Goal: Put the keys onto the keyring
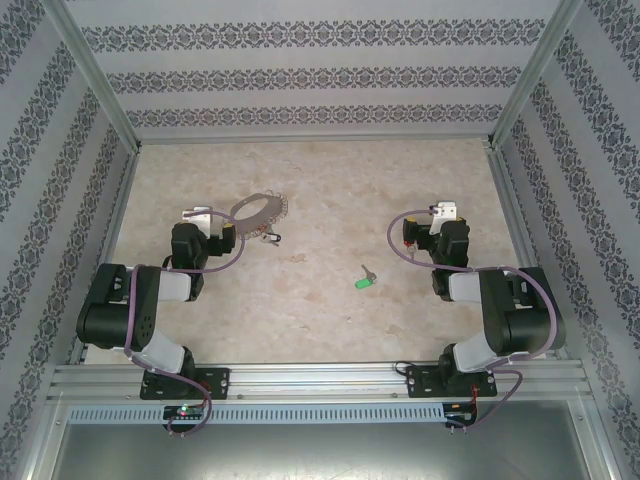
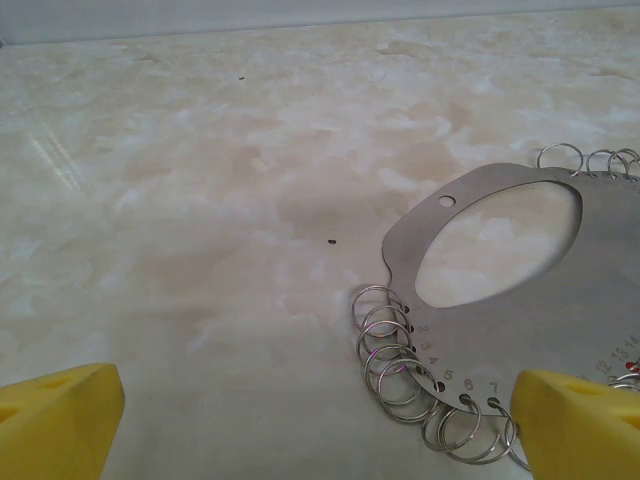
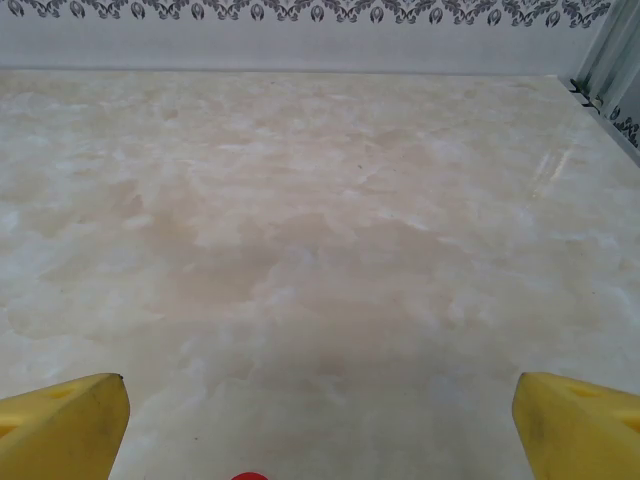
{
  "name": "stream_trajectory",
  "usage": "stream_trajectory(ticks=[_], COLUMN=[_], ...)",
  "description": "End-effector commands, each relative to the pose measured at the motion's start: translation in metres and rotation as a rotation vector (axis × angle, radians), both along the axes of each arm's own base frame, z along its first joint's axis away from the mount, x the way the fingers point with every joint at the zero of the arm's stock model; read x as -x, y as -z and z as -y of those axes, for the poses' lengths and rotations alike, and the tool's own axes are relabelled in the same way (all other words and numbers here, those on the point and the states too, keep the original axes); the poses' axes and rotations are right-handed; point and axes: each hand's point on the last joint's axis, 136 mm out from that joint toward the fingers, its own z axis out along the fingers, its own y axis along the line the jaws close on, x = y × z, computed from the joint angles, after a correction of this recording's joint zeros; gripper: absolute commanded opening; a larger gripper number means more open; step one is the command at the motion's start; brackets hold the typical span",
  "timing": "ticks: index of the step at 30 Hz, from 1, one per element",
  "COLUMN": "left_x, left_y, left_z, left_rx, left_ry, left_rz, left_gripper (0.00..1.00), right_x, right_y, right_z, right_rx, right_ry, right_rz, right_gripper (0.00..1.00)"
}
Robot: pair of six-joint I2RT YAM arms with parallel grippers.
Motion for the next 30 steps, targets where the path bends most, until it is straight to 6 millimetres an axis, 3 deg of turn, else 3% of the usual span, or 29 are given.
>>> stream_trajectory(ticks=[1, 23, 30], left_x=[-0.005, -0.003, 0.008], left_y=[-0.004, -0.007, -0.04], left_z=[-0.002, 0.0, -0.01], left_rx=[0.009, 0.019, 0.03], left_ry=[-0.001, 0.014, -0.052], left_rz=[0.012, 0.026, 0.032], left_gripper=[1.0, 1.0, 0.99], right_x=[-0.006, -0.007, 0.002], right_y=[-0.011, -0.013, -0.041], right_z=[0.001, -0.001, 0.0], right_rx=[-0.011, -0.02, -0.06], right_ry=[-0.007, -0.029, 0.016], right_rz=[0.032, 0.031, -0.045], right_gripper=[0.98, 0.98, 0.98])
